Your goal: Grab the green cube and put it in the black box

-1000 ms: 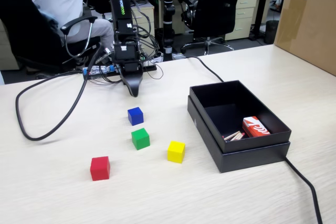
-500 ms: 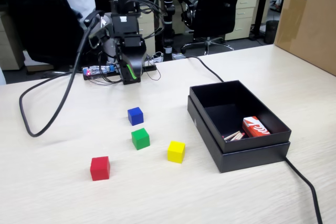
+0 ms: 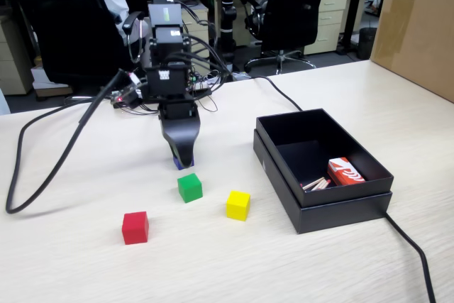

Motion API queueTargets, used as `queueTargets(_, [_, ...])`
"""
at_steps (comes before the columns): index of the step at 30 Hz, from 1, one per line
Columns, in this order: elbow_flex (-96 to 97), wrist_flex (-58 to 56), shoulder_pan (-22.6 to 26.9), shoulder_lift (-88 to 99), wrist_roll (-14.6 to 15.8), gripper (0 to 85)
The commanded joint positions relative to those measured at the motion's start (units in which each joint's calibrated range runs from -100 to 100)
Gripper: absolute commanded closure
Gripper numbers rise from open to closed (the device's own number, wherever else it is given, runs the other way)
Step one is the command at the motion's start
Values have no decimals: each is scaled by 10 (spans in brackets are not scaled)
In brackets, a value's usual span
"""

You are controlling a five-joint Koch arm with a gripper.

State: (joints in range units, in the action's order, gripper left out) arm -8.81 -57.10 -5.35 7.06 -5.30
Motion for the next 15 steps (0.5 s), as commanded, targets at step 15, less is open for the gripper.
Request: queueTargets(15, [-93,-2,5,-139,-11,426])
